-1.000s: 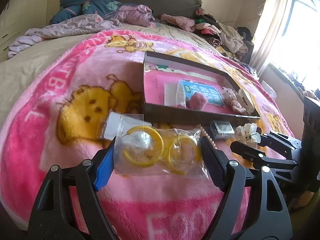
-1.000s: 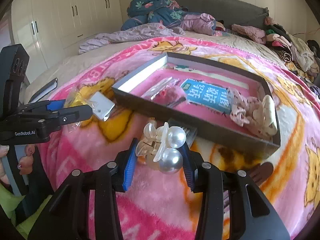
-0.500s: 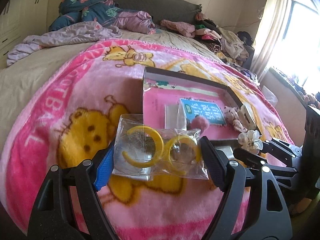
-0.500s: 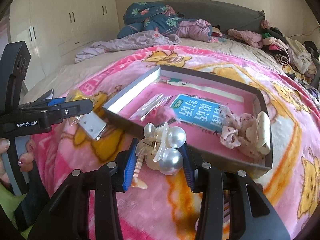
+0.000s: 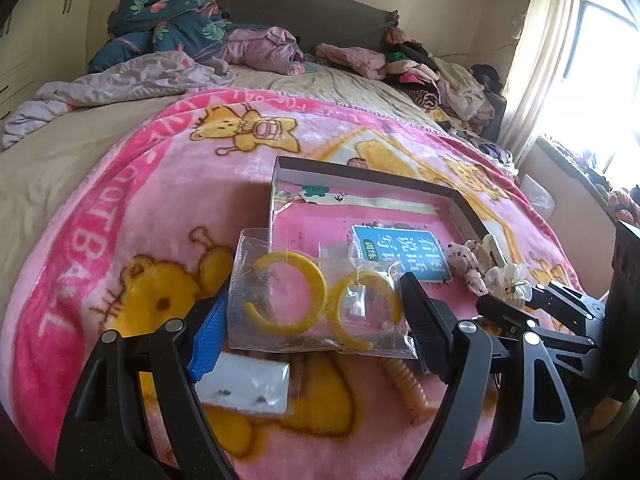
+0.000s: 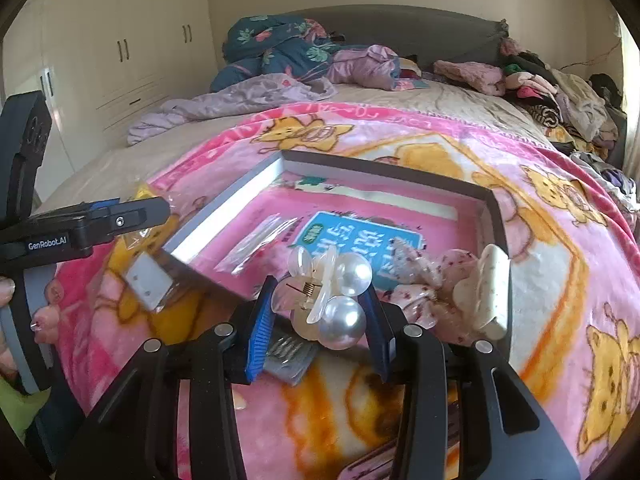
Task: Organize jewelry
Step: 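Carry the pearl clip and rings bag into the grey box and open both tools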
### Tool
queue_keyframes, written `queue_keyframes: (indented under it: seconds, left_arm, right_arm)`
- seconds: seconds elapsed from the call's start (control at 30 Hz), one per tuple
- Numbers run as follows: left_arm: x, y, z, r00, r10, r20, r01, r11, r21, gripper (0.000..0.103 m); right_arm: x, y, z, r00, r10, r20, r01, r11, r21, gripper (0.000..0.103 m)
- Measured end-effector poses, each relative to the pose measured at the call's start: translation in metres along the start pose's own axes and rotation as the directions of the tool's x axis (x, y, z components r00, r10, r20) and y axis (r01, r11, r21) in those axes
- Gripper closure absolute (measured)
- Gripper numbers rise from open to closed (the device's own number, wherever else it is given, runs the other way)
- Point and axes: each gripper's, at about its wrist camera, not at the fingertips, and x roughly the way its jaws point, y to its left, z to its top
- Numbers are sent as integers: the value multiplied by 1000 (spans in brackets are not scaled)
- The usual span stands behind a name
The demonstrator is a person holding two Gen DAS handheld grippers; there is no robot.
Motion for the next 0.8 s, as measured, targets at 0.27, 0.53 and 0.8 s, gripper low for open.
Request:
queue_keyframes:
  seconds: [0.27,0.53,0.8]
  left_arm:
    - [20,-3,8,1000,-2,-22,2,1000,0,33]
    - [41,-9,15,999,-10,-41,10,1000,9,33]
    - [58,-15,19,998,-9,-59,11,999,31,33]
  right_arm:
    - [10,-19,5,999,-34,2,34,999,25,64]
    - [22,-35,14,998,-60,4,59,997,45,64]
    - [35,-43,19,998,-65,-8,65,996,52,64]
